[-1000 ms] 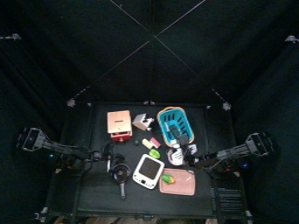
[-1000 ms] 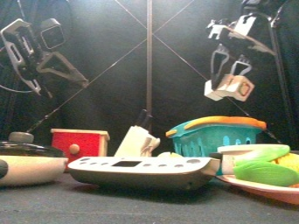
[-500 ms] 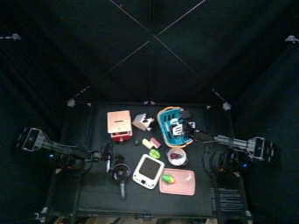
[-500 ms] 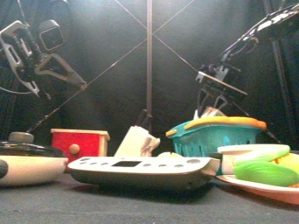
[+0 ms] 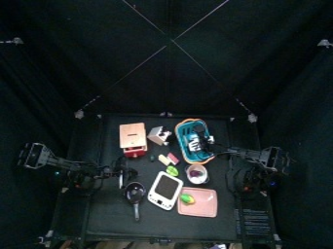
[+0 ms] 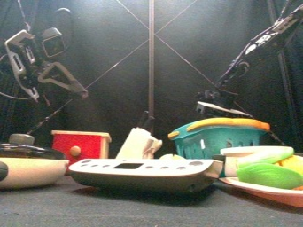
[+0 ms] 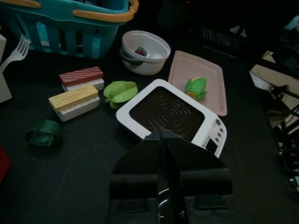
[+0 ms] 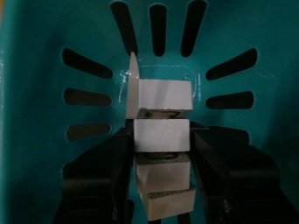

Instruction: Place white sushi roll in basket

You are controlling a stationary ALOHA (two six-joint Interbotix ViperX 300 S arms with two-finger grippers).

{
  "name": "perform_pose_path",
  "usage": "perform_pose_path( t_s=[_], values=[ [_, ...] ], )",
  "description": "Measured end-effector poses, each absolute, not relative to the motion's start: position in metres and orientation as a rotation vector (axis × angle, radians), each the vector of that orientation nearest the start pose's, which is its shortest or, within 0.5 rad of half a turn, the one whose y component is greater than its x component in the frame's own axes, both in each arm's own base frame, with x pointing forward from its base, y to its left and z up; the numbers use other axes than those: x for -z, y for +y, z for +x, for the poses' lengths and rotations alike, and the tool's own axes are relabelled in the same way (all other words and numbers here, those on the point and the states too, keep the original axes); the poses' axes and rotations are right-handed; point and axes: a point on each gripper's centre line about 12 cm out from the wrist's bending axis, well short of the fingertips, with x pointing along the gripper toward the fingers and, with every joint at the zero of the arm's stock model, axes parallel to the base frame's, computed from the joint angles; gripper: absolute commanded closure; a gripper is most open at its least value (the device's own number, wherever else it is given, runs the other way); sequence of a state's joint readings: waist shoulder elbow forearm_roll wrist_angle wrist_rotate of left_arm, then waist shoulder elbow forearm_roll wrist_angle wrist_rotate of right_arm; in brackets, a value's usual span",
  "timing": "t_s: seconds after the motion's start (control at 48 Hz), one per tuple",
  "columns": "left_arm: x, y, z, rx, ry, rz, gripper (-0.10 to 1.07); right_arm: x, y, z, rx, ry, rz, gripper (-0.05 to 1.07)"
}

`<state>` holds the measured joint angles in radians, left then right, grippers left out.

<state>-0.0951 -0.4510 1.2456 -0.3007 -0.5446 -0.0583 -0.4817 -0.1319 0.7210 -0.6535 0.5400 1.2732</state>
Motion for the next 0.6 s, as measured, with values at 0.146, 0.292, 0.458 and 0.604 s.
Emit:
perform_pose_path(
  t_s=[0.146, 0.292, 0.458, 0.604],
  values=[
    [-0.176, -0.005, 0.245, -0.103, 0.262, -0.282, 0.58, -0.16, -0.186, 0.273, 1.073, 0.791, 0.68, 0.49],
    [-0.176, -0.005, 0.245, -0.101, 0.264, -0.281, 0.58, -0.154, -0.187, 0.274, 1.078, 0.811, 0.679, 0.48],
    [-0.176, -0.005, 0.245, -0.103, 0.264, -0.281, 0.58, -0.151, -0.188, 0.274, 1.084, 0.823, 0.679, 0.39],
    [-0.175, -0.005, 0.245, -0.101, 0.265, -0.279, 0.58, -0.15, -0.188, 0.274, 1.092, 0.828, 0.679, 0.28]
  ],
)
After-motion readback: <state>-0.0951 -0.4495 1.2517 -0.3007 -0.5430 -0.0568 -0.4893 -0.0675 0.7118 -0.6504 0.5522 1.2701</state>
